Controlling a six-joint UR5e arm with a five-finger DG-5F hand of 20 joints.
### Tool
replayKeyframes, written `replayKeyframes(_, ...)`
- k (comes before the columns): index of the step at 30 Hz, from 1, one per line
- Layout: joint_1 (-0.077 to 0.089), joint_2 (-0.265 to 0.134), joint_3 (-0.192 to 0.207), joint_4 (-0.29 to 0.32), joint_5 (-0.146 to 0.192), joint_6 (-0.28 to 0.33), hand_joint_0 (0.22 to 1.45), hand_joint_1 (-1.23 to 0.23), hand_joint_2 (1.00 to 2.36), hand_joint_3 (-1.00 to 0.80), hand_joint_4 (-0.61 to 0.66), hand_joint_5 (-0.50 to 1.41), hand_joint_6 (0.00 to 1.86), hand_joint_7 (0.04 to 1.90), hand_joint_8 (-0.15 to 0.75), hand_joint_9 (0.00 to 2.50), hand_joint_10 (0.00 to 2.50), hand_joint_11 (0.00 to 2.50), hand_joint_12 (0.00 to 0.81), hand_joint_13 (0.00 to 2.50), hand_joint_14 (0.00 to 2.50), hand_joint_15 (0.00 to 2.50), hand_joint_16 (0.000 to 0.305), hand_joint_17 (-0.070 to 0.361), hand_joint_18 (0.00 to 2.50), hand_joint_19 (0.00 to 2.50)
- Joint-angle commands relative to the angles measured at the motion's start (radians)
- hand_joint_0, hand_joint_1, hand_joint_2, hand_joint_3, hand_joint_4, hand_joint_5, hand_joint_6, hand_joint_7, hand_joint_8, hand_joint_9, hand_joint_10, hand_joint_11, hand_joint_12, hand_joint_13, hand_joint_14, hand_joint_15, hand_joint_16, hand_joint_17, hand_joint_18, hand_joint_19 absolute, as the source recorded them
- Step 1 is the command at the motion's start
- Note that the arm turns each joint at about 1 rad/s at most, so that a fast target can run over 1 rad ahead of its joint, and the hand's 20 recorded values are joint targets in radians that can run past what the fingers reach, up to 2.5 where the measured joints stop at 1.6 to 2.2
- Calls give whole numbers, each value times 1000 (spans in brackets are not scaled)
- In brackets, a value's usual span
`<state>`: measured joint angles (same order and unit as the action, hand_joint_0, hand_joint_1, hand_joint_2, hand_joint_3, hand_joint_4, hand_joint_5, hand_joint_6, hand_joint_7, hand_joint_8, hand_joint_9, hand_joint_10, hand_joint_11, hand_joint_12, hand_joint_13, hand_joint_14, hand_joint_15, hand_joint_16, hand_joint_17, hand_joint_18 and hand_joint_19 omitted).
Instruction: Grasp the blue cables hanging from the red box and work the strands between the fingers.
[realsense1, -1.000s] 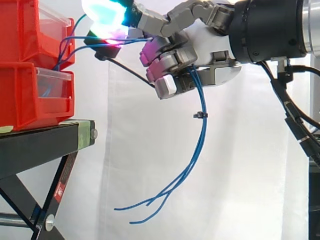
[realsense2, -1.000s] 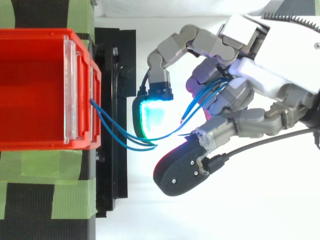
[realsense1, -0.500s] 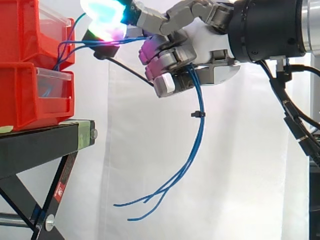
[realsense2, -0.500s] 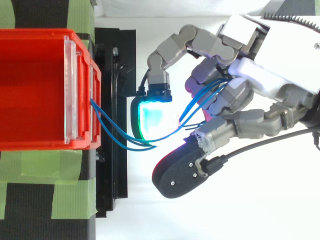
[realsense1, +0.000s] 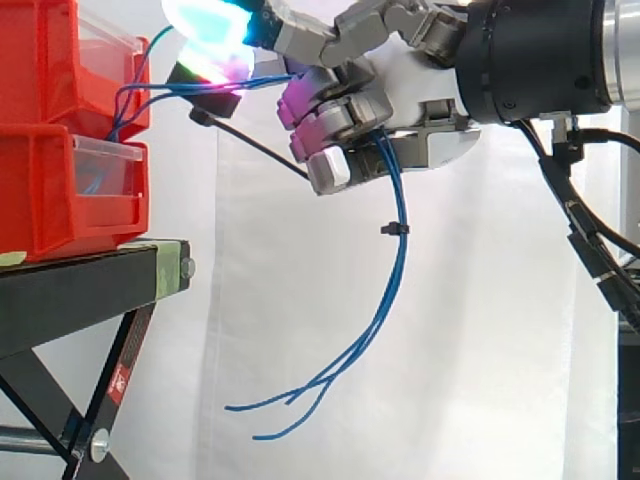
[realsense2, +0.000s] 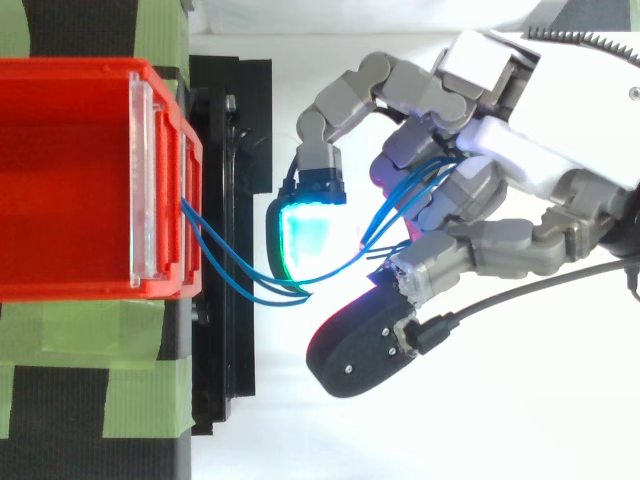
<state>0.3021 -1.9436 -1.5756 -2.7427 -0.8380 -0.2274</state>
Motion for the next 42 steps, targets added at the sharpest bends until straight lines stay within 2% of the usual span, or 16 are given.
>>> replayKeyframes(1, 0, 0, 0, 0, 0, -9, 697, -798, 1000, -1000, 175, -175, 1292, 964, 556, 1864, 2500, 2500, 692, 2105, 2500, 1814, 255, 192, 2500, 777)
replayKeyframes(10, 0, 0, 0, 0, 2, -26, 615, -800, 1000, -1000, 212, -209, 1237, 929, 556, 1864, 2500, 2500, 692, 2105, 2500, 1814, 255, 192, 2500, 777)
replayKeyframes(16, 0, 0, 0, 0, 4, -32, 799, -724, 1000, -1000, 173, -103, 1313, 970, 556, 1864, 2500, 2500, 692, 2105, 2500, 1814, 255, 192, 2500, 777)
replayKeyframes(17, 2, 0, 0, 0, 4, -32, 819, -724, 1000, -1000, 174, -6, 1184, 1035, 556, 1864, 2500, 2500, 692, 2105, 2500, 1814, 255, 192, 2500, 777)
replayKeyframes(25, 3, 0, 0, 0, 7, -32, 784, -660, 1000, -979, 185, 69, 1070, 1119, 556, 1864, 2500, 2500, 692, 2105, 2500, 1814, 255, 192, 2500, 777)
replayKeyframes(28, 3, 0, 0, 0, 7, -32, 818, -669, 1003, -899, 179, 81, 1060, 1134, 556, 1864, 2500, 2500, 692, 2105, 2500, 1814, 255, 192, 2500, 777)
replayKeyframes(30, 3, 0, -1, 0, 7, -32, 884, -723, 1009, -717, 158, 78, 1063, 1143, 556, 1864, 2500, 2500, 692, 2105, 2500, 1814, 255, 192, 2500, 777)
replayKeyframes(32, 3, 0, -1, 0, 7, -32, 890, -733, 1011, -641, 147, 64, 1089, 1140, 556, 1864, 2500, 2500, 692, 2105, 2500, 1814, 255, 192, 2500, 777)
replayKeyframes(37, 5, 0, 0, 1, 7, -32, 902, -738, 1014, -478, 112, 7, 1237, 1081, 556, 1864, 2500, 2500, 692, 2105, 2500, 1814, 255, 192, 2500, 777)
replayKeyframes(39, 6, 0, -1, 1, 7, -32, 898, -735, 1016, -327, 88, -6, 1315, 1072, 556, 1864, 2500, 2500, 692, 2105, 2500, 1814, 255, 192, 2500, 777)
replayKeyframes(42, 6, 0, -1, 0, 8, -32, 908, -729, 1014, -216, 46, -5, 1363, 1062, 556, 1864, 2500, 2500, 692, 2105, 2500, 1814, 255, 192, 2500, 777)
